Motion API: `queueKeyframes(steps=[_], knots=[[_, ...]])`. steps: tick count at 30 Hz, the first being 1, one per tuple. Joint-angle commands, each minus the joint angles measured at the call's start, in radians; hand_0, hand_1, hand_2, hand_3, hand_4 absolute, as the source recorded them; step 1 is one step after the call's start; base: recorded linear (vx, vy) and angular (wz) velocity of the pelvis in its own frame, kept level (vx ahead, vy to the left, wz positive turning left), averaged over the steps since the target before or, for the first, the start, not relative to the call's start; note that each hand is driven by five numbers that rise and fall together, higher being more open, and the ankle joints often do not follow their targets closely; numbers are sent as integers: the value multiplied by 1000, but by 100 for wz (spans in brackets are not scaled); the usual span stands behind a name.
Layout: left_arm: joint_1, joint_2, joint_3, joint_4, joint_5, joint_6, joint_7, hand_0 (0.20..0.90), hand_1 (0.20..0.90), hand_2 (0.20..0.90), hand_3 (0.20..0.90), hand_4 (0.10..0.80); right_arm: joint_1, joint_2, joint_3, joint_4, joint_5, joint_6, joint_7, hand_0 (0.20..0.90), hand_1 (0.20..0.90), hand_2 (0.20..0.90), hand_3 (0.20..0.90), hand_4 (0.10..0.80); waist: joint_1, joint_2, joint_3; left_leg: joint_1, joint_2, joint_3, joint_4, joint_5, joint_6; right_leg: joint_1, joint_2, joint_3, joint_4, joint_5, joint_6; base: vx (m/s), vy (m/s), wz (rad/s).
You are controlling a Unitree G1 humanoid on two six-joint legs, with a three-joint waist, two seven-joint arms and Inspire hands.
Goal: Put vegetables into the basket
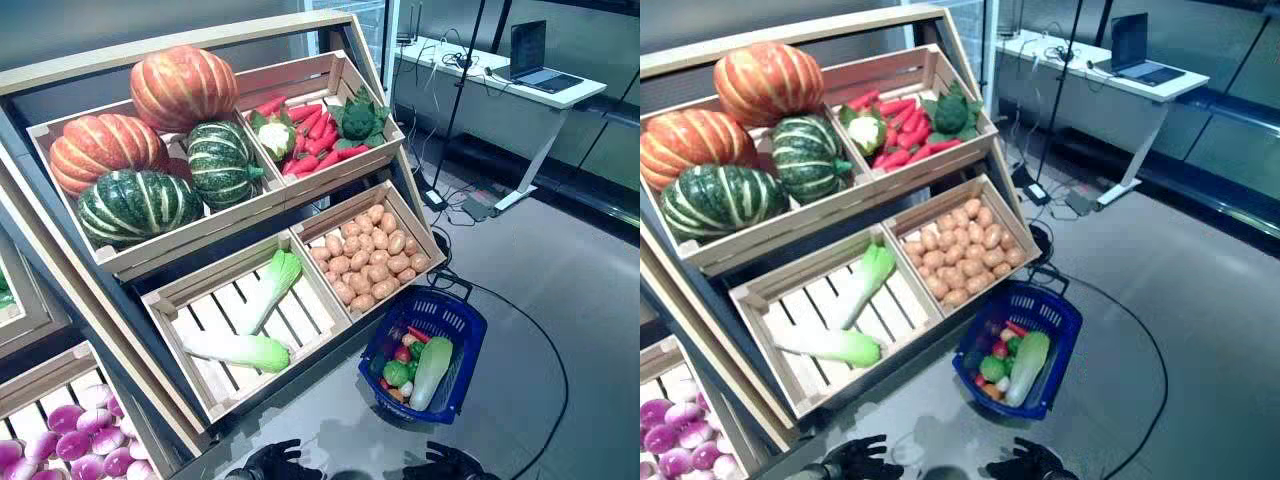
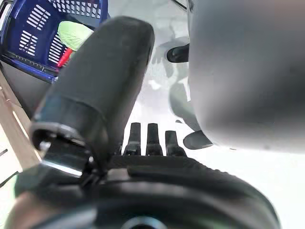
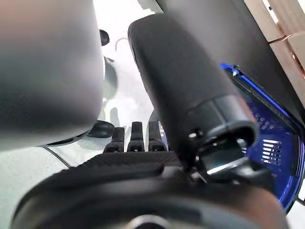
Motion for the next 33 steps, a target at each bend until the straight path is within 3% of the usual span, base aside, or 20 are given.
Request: queueKeyframes(steps=[1, 18, 23, 25, 29, 31, 32, 33], knots=[[-93, 27, 0, 25, 14, -28, -34, 900, 900, 900, 900, 800, -68, 12, 5, 16, 27, -38, 25, 900, 900, 900, 900, 800, 1, -45, 26, 9, -47, -8, 8, -68, 31, 29, -51, -4, 46, -52, 18, 0, 0, 0], [-90, 27, -7, 26, 22, -27, -6, 900, 900, 900, 900, 800, -65, 13, 15, 20, 24, -41, 27, 900, 900, 900, 900, 800, -3, -44, 17, 9, -46, -6, 8, -71, 28, 34, -48, 1, 30, -50, 22, 0, 0, 0], [-96, 27, -37, 21, 74, -61, -41, 900, 900, 900, 900, 800, -73, 8, 22, 21, 24, -33, 29, 900, 900, 900, 900, 800, -7, -41, 16, 7, -44, 0, 8, -71, 27, 30, -46, 7, 28, -47, 23, 0, 0, 0], [-109, 43, -55, -26, 124, -115, -68, 900, 900, 900, 900, 800, -76, 2, 24, 12, 34, -33, 40, 900, 900, 900, 900, 800, -10, -38, 17, 8, -46, 0, 8, -73, 27, 30, -45, 11, 29, -48, 24, 0, 0, 0], [-116, 105, -115, -207, 240, -165, -32, 900, 900, 900, 900, 800, -66, -20, 34, -37, 45, -20, 36, 900, 900, 900, 900, 800, -14, -30, 26, 6, -47, 2, 8, -71, 26, 25, -43, 20, 29, -47, 26, -16, 12, -3], [-120, 179, -144, -395, 250, -118, -11, 900, 900, 900, 900, 800, -57, -43, 36, -75, 48, 3, 24, 900, 900, 900, 900, 800, -14, -20, 34, 2, -46, 2, 8, -68, 26, 19, -44, 22, 31, -46, 26, -39, 31, -2], [-128, 272, -157, -569, 285, -79, 6, 900, 900, 900, 900, 800, -40, -62, 29, -97, 81, 11, 25, 900, 900, 900, 900, 800, -12, -11, 38, -1, -46, 0, 8, -66, 28, 17, -45, 21, 29, -43, 27, 0, 0, 0], [-130, 299, -162, -607, 296, -73, 4, 900, 900, 900, 900, 800, -35, -62, 26, -101, 88, 10, 25, 900, 900, 900, 900, 800, -11, -10, 39, -1, -46, 0, 8, -66, 28, 18, -46, 20, 28, -43, 27, 0, 0, 0]])
